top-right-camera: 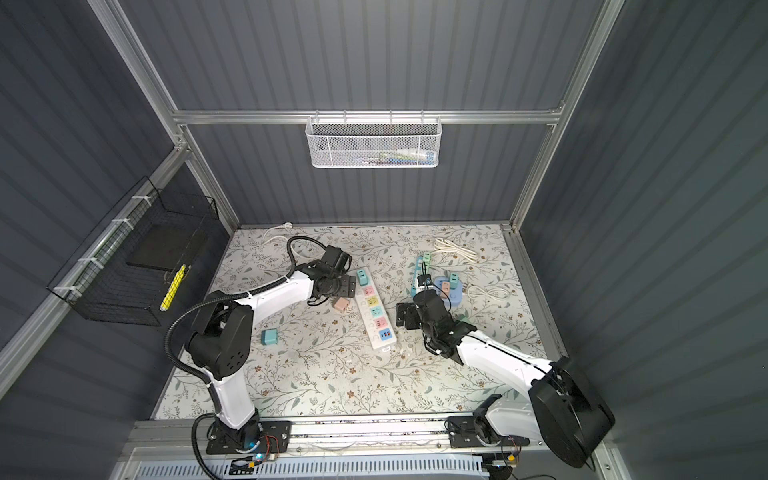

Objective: Insert the plug

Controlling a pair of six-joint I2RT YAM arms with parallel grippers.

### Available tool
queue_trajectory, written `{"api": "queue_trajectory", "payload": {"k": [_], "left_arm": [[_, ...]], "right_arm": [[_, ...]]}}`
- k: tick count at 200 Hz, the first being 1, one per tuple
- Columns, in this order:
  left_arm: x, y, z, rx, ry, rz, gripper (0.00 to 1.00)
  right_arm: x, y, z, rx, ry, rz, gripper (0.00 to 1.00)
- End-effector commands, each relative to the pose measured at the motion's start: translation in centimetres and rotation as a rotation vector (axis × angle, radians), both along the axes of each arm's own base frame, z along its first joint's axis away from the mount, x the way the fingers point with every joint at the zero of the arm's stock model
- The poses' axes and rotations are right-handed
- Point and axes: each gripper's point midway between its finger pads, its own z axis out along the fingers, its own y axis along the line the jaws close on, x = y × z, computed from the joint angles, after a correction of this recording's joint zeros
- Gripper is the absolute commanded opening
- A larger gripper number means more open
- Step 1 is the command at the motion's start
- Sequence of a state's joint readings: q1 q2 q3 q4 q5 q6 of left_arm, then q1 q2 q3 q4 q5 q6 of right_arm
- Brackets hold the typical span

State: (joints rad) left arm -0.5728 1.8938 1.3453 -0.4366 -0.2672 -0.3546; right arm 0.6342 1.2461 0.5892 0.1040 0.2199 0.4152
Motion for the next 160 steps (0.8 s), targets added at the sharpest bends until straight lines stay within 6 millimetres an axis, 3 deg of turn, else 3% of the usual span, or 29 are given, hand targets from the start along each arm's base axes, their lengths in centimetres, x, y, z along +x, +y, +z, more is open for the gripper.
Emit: {"api": "queue_trajectory", "payload": {"k": [1, 49, 108, 160], "left_arm": [[0.4, 0.8, -0.3, 0.079, 0.020, -0.021, 0.91], [0.3, 1.2, -2.5, 0.126, 0.059, -0.032, 0.86], [-0.7, 2.4, -3.3, 0.099, 0.059, 0.017, 0.68], [-2.1, 4.1, -3.5, 0.098, 0.056, 0.084, 0.61]], "right_arm": [[0.3, -0.1, 1.0, -0.003, -0.030, -0.011, 0.97], [0.3, 0.2, 1.1, -0.008, -0.030, -0.004, 0.98], [0.1, 0.4, 1.1, -0.010, -0.031, 0.006, 0.99], [0.0, 0.8, 1.2, -0.014, -0.034, 0.017, 0.99]]}}
